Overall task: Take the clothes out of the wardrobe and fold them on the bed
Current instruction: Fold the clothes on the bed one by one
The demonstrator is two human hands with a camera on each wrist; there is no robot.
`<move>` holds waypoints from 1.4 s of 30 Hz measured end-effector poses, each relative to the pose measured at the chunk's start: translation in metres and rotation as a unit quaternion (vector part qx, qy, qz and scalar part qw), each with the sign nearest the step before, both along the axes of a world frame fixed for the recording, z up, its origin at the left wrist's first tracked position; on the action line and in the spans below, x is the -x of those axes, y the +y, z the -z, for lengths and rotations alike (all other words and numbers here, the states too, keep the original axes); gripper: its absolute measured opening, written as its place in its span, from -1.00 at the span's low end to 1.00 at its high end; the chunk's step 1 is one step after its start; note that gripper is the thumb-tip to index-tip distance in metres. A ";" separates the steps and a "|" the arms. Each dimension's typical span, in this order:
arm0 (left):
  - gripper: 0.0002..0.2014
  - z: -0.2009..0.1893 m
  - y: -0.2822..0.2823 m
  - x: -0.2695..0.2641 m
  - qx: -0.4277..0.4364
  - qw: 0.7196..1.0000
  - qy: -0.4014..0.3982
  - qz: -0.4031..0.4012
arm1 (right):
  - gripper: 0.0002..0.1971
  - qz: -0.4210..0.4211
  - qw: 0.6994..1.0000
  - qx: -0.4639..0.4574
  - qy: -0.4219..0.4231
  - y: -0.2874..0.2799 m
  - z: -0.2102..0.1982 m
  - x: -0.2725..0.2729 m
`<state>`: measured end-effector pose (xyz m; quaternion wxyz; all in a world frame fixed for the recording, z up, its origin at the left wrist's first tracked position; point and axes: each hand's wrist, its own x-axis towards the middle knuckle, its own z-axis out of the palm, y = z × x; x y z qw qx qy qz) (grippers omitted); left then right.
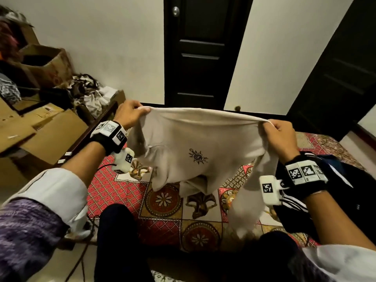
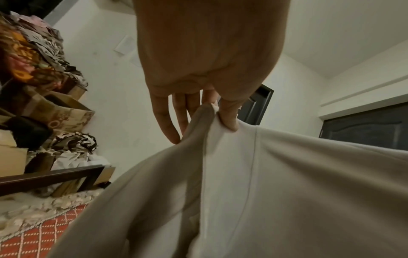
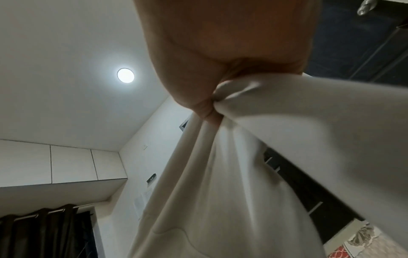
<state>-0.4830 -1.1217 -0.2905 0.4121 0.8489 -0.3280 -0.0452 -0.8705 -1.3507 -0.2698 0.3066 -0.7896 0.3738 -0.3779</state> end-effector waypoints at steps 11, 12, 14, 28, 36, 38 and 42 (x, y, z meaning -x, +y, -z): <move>-0.50 0.030 0.002 0.112 0.124 0.986 0.110 -0.017 | -0.64 -0.110 0.986 -0.108 -0.071 0.056 0.025 -0.025; -0.35 0.037 0.008 0.143 0.105 0.956 0.269 0.048 | -0.64 -0.136 0.983 -0.117 -0.041 0.068 0.037 -0.031; -0.21 0.053 0.015 0.194 0.036 0.815 0.550 0.180 | -0.71 -0.195 0.973 -0.125 0.020 0.099 0.058 -0.041; -0.58 0.026 0.045 0.205 0.262 0.730 0.628 0.069 | -0.19 -0.018 0.984 -0.120 0.131 0.144 0.188 0.000; -0.77 -0.014 0.067 0.199 0.227 0.815 0.523 0.101 | -0.58 -0.189 0.972 0.051 0.129 0.138 0.146 -0.049; -0.77 -0.025 0.076 0.183 0.278 0.822 0.490 0.081 | -0.82 -0.227 0.961 -0.001 0.156 0.129 0.139 -0.054; -0.63 -0.053 0.095 0.153 0.383 0.810 0.440 0.055 | -0.79 -0.261 0.946 -0.049 0.184 0.121 0.140 -0.048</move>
